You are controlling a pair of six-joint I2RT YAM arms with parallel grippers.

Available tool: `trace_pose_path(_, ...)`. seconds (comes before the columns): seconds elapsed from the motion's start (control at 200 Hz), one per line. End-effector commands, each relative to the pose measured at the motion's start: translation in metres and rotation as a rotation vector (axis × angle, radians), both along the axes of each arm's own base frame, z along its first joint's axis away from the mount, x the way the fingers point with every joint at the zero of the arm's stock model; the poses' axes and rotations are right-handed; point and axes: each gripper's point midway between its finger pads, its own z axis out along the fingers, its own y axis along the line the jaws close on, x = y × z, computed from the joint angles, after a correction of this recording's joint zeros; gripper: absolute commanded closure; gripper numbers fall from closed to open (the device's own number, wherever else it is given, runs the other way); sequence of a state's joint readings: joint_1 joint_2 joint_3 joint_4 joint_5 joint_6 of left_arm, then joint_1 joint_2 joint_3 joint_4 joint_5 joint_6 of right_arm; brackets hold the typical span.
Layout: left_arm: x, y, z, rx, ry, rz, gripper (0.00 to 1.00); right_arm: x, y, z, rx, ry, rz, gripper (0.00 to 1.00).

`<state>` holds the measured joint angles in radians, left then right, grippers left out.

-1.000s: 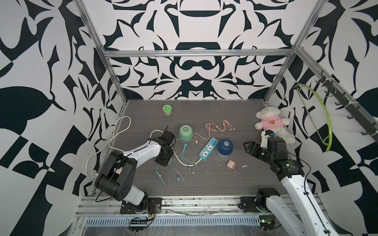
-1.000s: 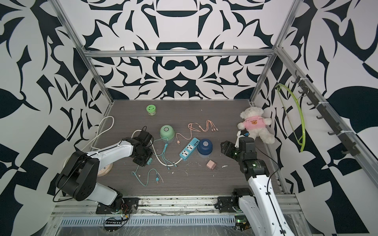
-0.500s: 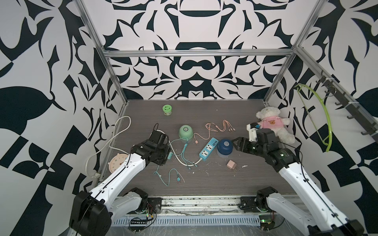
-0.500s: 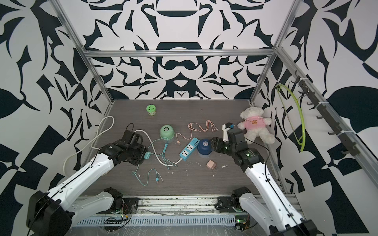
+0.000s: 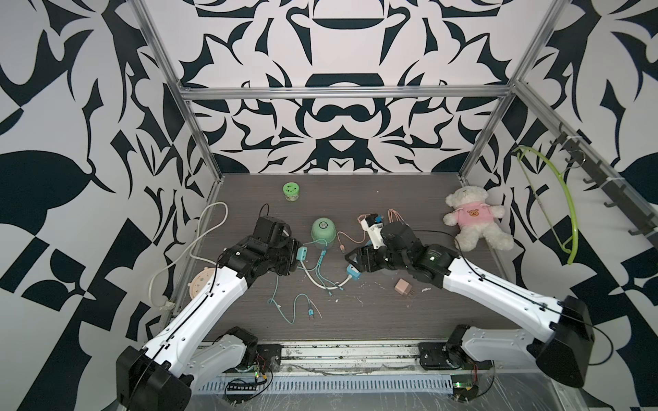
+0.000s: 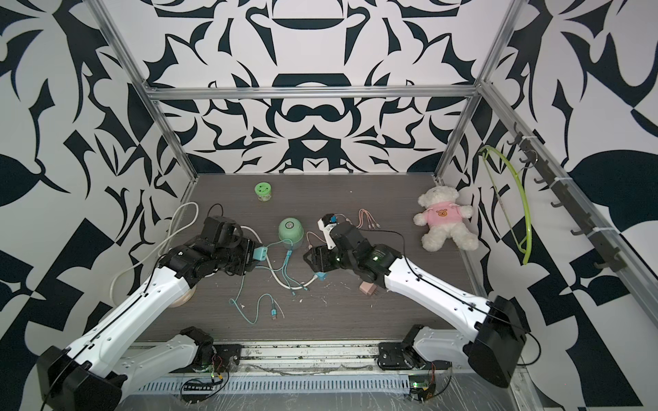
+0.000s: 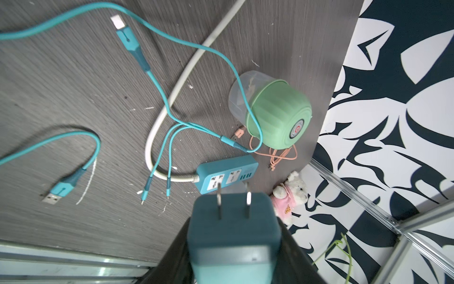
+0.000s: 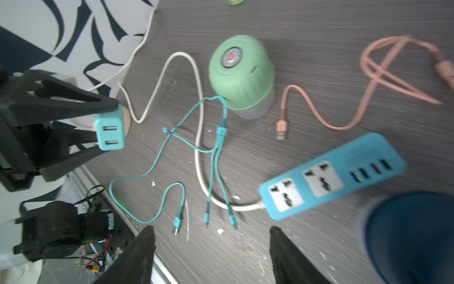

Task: Charge the cordless meat grinders
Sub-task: Pick up the plug from the center of the board.

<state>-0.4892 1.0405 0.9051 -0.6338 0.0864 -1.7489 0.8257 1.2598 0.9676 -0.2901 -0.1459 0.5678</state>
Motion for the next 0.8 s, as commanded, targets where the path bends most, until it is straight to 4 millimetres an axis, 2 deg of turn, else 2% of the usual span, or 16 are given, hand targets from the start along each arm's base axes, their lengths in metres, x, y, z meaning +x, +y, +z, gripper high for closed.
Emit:
trace_pose_path(0.0, 0.004, -0.009, 0.021, -0.081, -0.038, 0.01, 0.8, 0.016, 0.047, 0.045, 0.212, -0.063, 0.018, 0.26)
trace_pose_path(0.15, 0.007, -0.017, 0.019, -0.139, -0.045, 0.014, 0.83, 0.024, 0.095, 0.057, 0.31, -0.067, 0.059, 0.21)
trace_pose_path(0.3, 0.004, -0.019, 0.018, -0.148, -0.041, 0.014, 0.83, 0.026, 0.12, 0.052, 0.348, -0.062, 0.079, 0.21)
trace_pose_path(0.52, 0.002, -0.019, 0.018, -0.159, -0.038, 0.021, 0.83, 0.031, 0.132, 0.04, 0.38, -0.043, 0.063, 0.3)
trace_pose_path(0.795, 0.002, -0.021, 0.019, -0.165, -0.035, 0.028, 0.83, 0.035, 0.136, 0.041, 0.429, -0.049, 0.053, 0.55)
